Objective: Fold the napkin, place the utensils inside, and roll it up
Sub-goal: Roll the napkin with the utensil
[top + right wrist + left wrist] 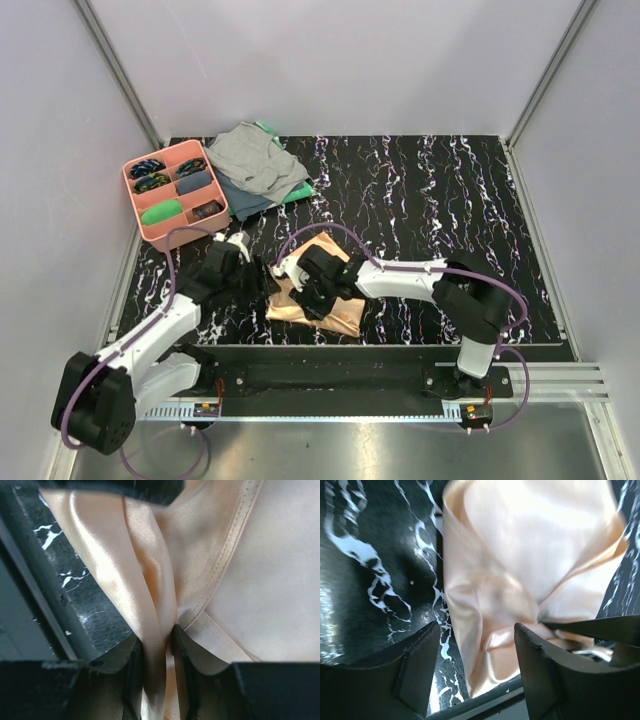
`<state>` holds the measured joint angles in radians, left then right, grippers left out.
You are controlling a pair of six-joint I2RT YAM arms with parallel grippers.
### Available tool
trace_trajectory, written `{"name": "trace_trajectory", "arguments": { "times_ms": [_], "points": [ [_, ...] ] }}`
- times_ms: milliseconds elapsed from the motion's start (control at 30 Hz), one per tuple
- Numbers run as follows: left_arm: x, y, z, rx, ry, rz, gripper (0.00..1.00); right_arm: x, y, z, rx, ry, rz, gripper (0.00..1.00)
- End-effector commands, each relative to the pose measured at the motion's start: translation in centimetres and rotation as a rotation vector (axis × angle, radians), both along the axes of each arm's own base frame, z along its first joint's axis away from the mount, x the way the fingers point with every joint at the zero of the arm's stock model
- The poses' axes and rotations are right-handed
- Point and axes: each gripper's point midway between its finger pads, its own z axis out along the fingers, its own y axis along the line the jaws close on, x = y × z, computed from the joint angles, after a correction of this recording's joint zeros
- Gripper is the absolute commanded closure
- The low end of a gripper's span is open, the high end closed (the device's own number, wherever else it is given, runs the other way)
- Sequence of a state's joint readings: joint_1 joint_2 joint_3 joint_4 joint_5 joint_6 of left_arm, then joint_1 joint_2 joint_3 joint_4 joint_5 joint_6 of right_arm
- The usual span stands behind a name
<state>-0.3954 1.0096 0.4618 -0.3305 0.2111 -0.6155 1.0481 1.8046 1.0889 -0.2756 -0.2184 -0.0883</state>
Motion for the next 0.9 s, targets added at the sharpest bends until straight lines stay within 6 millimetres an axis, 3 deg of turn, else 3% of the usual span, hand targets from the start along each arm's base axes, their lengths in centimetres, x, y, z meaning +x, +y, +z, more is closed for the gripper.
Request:
{"name": "trace_trajectory", "arguments": {
  "times_ms": [0, 267, 433, 667, 867],
  "points": [
    [0.5, 1.3, 0.7, 0.016, -0.073, 0.074, 0.35, -3.3, -2.2, -2.0, -0.091, 0.235, 0.013, 0.68],
    [0.0, -0.3, 2.2, -0.112, -0.196, -0.002, 0.34, -3.1, -1.7, -1.5, -0.045, 0.417, 0.005, 0.68],
    [-0.5, -1.3, 1.9, -0.168, -0.215, -0.047, 0.29, -2.7, -1.6, -1.7, -0.04, 0.515, -0.005, 0.68],
    [-0.8, -1.3, -0.2, -0.161, -0.168, -0.044, 0.27, -2.1, -1.4, -2.5, -0.054, 0.608, 0.006, 0.69],
    [-0.5, -1.0, -1.4, -0.132, -0.153, -0.036, 0.34, -1.9, -1.5, -3.1, -0.053, 0.674, 0.007, 0.69]
  ]
}}
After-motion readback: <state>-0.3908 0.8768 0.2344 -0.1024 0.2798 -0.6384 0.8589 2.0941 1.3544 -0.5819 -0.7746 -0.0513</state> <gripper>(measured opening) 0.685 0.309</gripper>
